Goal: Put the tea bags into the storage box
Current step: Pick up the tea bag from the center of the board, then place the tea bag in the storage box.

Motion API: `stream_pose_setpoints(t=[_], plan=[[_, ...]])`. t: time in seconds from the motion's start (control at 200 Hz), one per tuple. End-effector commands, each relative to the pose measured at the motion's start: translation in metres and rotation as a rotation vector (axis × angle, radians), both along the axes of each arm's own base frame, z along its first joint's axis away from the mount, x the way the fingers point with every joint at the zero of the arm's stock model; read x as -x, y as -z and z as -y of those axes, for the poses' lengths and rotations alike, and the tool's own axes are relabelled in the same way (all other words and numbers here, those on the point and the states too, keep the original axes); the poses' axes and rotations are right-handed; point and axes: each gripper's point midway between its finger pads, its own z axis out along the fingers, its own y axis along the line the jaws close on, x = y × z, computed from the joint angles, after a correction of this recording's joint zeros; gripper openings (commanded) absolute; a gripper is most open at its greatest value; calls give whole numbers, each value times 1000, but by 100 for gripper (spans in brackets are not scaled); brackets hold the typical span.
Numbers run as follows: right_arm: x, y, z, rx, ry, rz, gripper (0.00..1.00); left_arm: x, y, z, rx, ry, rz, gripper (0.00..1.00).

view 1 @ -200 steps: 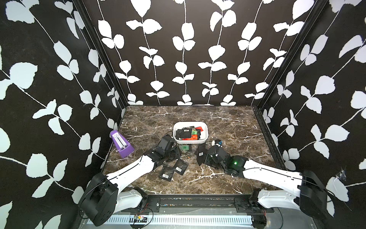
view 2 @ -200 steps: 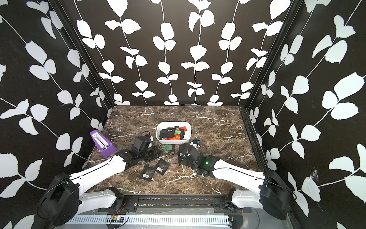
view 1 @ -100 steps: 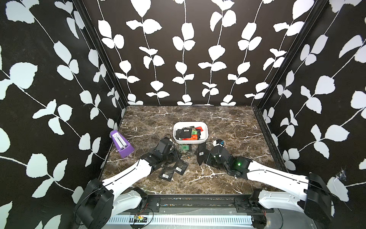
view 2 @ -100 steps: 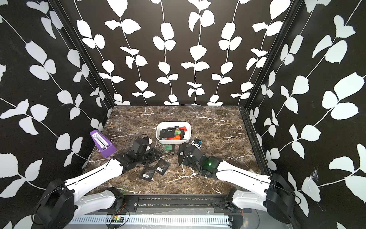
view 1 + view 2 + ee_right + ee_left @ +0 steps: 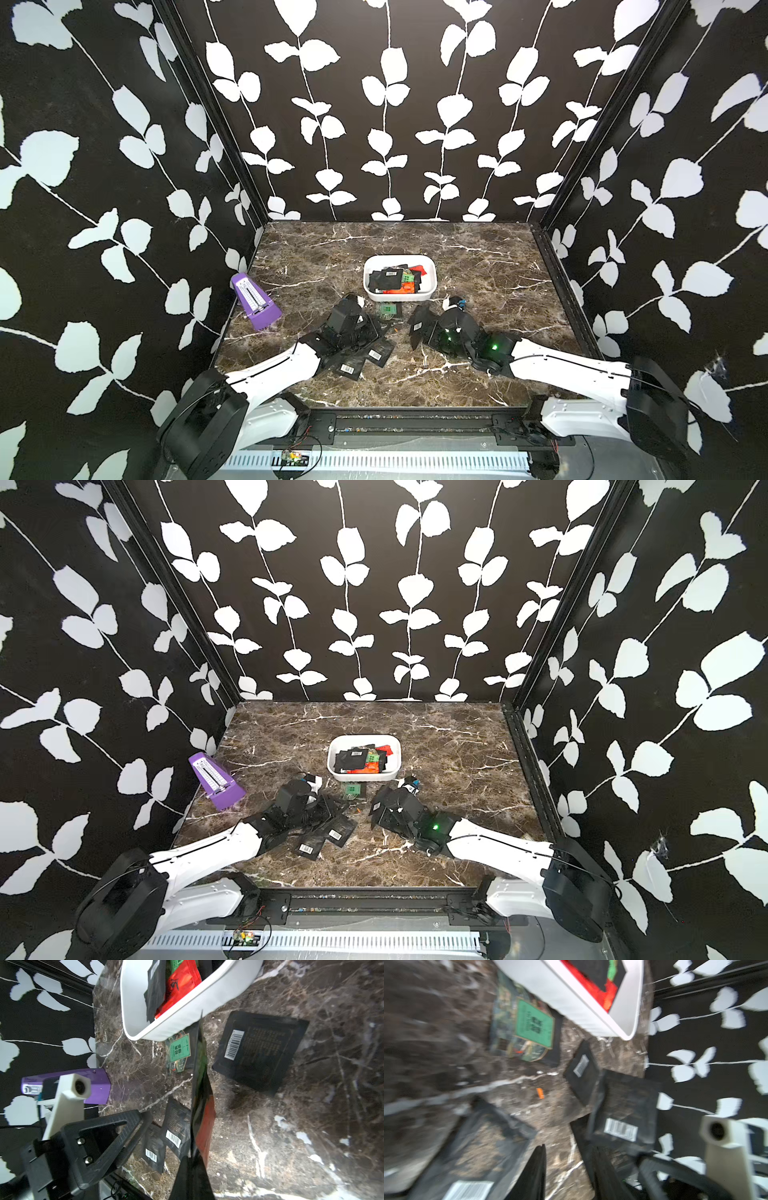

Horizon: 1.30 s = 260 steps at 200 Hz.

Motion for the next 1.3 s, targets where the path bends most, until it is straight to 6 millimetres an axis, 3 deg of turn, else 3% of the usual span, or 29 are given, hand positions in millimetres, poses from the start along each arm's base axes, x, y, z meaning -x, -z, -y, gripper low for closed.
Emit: stream_pose_setpoints(t=[0.0, 0.17, 0.3, 0.43, 0.635, 0.86, 1.055, 1.09, 1.11, 1.195, 1.295], plan=[[-1, -9, -1, -59, 10, 24, 0, -5, -25, 19, 133, -28, 48, 37], [-4, -14, 3, -70, 31, 50, 0, -1, -23, 27, 119, -17, 43, 37], [-17, -40, 7, -43, 46, 128, 0, 1, -20, 10, 54, -51, 61, 38], [-39, -73, 4, -38, 37, 183, 0, 8, -20, -11, -45, -70, 85, 40], [-90, -91, -12, -71, 38, 198, 0, 16, -23, -30, -88, -95, 109, 40], [-146, -95, -56, -142, 28, 224, 0, 21, -19, -33, -84, -94, 102, 40], [-185, -72, -97, -179, 15, 198, 0, 24, -16, -34, -90, -86, 98, 40], [-186, -59, -100, -168, 8, 181, 0, 24, -14, -36, -94, -88, 95, 40], [-191, -68, -105, -183, 7, 196, 0, 25, -14, -36, -94, -88, 94, 40], [-198, -54, -108, -166, 13, 175, 0, 26, -11, -37, -94, -92, 89, 40], [-199, -33, -96, -117, 32, 135, 0, 27, -9, -38, -101, -88, 83, 40]])
